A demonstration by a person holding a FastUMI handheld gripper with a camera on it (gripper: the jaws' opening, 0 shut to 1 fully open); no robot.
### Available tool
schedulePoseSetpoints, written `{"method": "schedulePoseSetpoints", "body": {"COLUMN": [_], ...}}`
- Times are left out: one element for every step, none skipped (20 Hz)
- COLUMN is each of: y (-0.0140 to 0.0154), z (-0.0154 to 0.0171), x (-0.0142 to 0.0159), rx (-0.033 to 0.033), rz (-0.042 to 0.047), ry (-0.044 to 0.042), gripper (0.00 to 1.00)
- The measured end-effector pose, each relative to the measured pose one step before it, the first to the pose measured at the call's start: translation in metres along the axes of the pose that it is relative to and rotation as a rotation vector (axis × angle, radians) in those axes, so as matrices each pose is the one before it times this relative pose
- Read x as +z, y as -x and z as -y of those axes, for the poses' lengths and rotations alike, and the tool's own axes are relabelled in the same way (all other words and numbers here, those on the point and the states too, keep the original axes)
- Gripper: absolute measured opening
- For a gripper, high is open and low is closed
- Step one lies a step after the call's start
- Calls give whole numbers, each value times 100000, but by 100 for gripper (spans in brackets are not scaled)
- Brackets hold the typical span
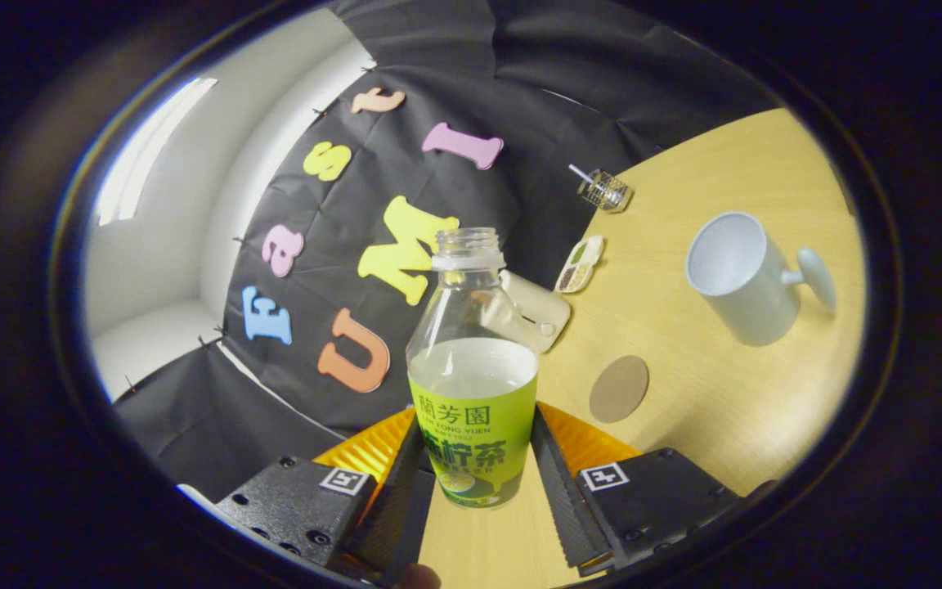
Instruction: Take the bottle from table, then pour the juice into the cup, finally place the bottle on the coaster
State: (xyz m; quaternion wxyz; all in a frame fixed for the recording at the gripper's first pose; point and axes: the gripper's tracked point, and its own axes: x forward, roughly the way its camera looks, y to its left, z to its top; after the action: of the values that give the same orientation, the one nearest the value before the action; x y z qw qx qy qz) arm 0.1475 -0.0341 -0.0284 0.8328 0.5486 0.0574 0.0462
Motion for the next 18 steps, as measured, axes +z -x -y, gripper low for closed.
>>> {"method": "schedulePoseSetpoints", "body": {"y": [-17,-47,-95,-130,-155,-183,-890,-391,-53,-113,82,51,67,-16,225,72,-71,55], "z": [-201,-138,-117,-102,-197,-178,-365,-180,-335,-172,-324,-388,-80,44,79,74,4,5], "x": [165,57,-12,54,-81,155,66,148,94,206,420,313,382,201,60,66,-31,118], "rx": [1010,1227,1369,1223,1020,686,546,219,303,387,1198,1970,1109,516,144,-168,19,128], "rz": [597,6,-261,-138,-196,164,27,213,368,501,804,867,1010,709,371,167,-91,89], "ry": [-3265,-3567,-3660,-3784,-3425,-2902,-2031,-1449,-1492,-2156,-2801,-2791,-2715,-1970,-1154,-615,-562,-1231], "gripper": [79,79,79,79,79,79,79,79,79,79,79,79,79,79,79,79,79,79]}}
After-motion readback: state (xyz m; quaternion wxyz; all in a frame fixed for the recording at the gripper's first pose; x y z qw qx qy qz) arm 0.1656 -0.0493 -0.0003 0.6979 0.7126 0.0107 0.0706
